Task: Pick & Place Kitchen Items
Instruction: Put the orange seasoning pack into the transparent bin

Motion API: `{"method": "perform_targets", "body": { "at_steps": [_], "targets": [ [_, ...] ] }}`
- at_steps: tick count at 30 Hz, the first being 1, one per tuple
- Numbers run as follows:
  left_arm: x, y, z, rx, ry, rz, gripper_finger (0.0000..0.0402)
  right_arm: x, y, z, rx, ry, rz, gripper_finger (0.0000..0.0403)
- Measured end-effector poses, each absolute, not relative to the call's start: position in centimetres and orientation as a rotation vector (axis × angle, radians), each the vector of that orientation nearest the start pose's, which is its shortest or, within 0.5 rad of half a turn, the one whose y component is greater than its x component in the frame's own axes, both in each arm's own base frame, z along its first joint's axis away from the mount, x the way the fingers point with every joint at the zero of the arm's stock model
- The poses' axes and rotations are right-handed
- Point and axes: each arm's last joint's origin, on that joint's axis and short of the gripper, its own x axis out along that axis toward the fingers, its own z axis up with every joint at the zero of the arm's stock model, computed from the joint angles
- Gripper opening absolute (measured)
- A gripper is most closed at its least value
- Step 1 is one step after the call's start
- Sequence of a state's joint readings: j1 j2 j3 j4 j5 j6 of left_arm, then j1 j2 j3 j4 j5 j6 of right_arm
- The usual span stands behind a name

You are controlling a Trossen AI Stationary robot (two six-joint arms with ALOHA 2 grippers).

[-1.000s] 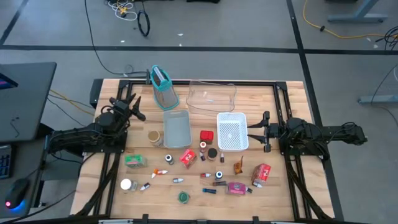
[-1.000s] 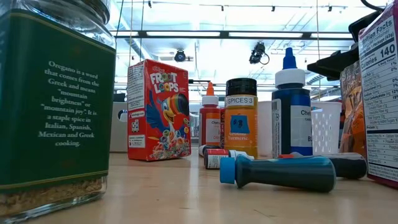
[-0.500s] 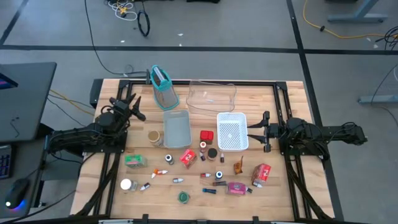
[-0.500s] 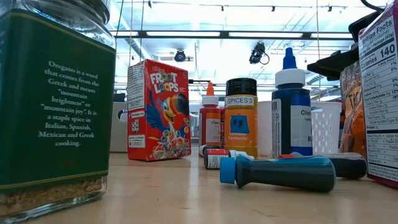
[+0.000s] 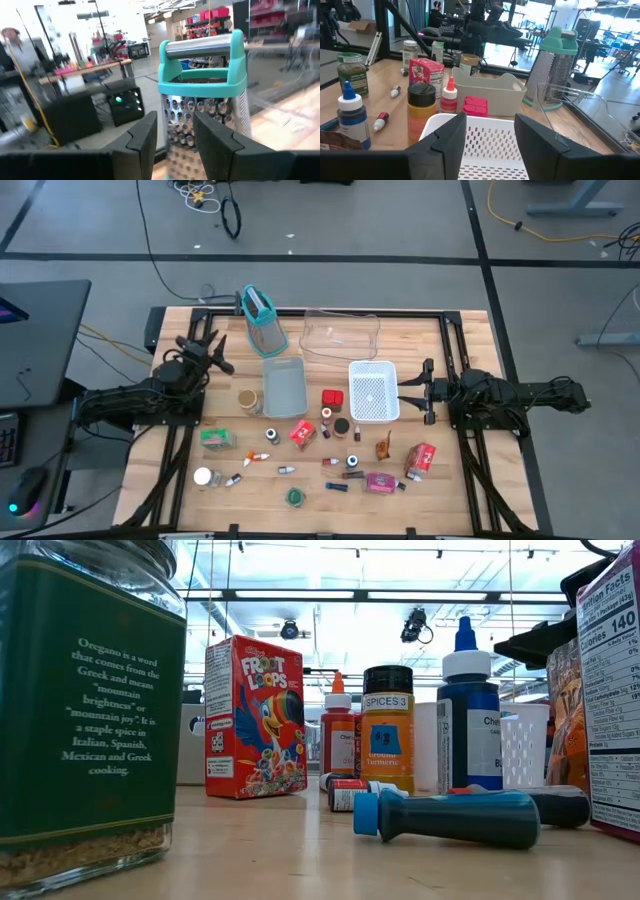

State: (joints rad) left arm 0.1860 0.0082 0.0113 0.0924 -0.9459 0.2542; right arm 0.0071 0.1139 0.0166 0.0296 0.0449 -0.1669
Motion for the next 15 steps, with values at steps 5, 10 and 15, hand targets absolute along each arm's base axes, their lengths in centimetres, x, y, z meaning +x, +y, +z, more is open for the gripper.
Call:
{"method": "perform_targets", "body": {
  "at_steps": [5,10,15],
  "targets": [
    [7.93,3.88,17.48,0.361,0.158,1.131,0.0134,10.38,-0.06,16.29,-0.169,0.07,-0.032,0.0178],
    [8.11,3.78,17.48,0.345,0.127,1.063,0.0134,10.38,-0.06,16.29,-0.169,0.07,-0.032,0.0178],
    [8.7,3.34,17.56,0.039,-0.075,0.808,0.0134,10.38,-0.06,16.29,-0.169,0.07,-0.032,0.0178]
  ]
}}
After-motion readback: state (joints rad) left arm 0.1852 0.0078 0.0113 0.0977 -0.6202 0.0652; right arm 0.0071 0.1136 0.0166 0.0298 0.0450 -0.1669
